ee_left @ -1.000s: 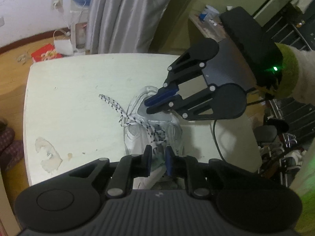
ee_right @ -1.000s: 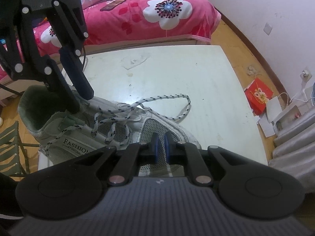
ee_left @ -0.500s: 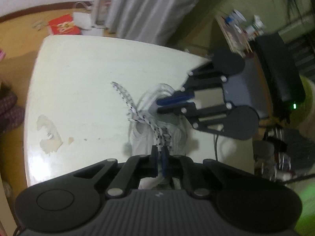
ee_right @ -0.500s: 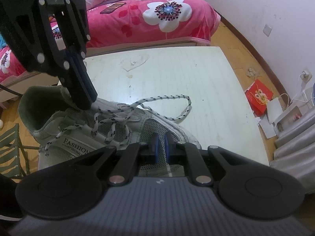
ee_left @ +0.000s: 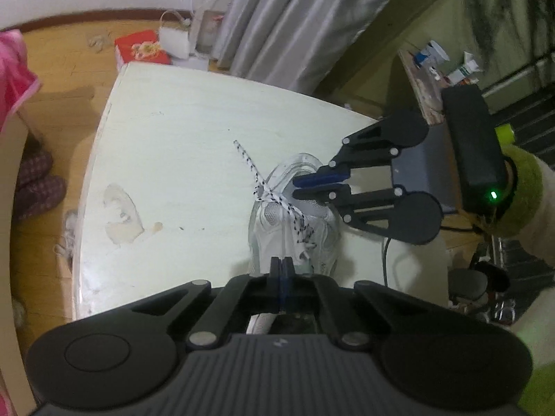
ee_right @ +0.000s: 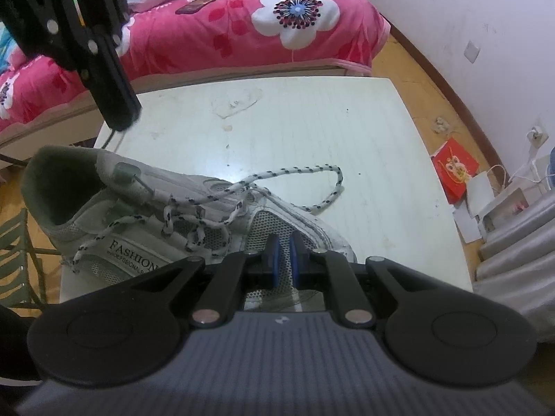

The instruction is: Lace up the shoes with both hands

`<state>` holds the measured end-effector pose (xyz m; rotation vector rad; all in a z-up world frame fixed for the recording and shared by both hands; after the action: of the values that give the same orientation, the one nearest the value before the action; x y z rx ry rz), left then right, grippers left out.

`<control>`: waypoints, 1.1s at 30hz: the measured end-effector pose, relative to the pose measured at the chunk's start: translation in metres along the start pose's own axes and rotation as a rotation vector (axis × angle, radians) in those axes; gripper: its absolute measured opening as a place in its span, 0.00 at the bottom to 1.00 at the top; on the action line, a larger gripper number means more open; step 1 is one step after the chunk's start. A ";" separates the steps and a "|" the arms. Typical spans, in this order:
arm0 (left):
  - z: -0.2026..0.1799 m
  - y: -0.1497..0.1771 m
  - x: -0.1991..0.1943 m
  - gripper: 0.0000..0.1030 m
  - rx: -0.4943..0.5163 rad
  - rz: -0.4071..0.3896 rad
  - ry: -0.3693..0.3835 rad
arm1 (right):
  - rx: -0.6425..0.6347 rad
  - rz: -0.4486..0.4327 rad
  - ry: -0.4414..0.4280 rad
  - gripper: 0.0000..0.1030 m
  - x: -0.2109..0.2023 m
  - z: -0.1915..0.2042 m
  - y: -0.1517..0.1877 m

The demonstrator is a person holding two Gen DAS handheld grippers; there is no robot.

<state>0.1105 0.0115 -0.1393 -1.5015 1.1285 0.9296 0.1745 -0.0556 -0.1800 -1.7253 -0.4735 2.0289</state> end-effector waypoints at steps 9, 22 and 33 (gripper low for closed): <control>-0.025 -0.002 0.018 0.08 0.089 0.009 0.064 | -0.003 -0.002 0.015 0.06 -0.002 0.000 -0.001; -0.026 -0.002 0.028 0.07 0.117 0.045 0.025 | 0.006 -0.033 0.006 0.06 -0.005 -0.001 0.003; -0.024 -0.005 0.035 0.08 0.091 0.067 0.009 | 0.009 -0.044 0.001 0.06 -0.004 -0.001 0.003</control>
<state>0.1249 -0.0186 -0.1661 -1.4027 1.2183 0.9056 0.1762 -0.0601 -0.1783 -1.6956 -0.4974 1.9962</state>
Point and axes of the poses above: each gripper's, at about its wrist camera, not at the fingertips, and x roughly the way its jaws point, z to its left, y to its underside, the point moved 10 cm from there along x, roughly the way its jaws point, and after that the axes turned 10 degrees about -y, right-handed, at the moved point
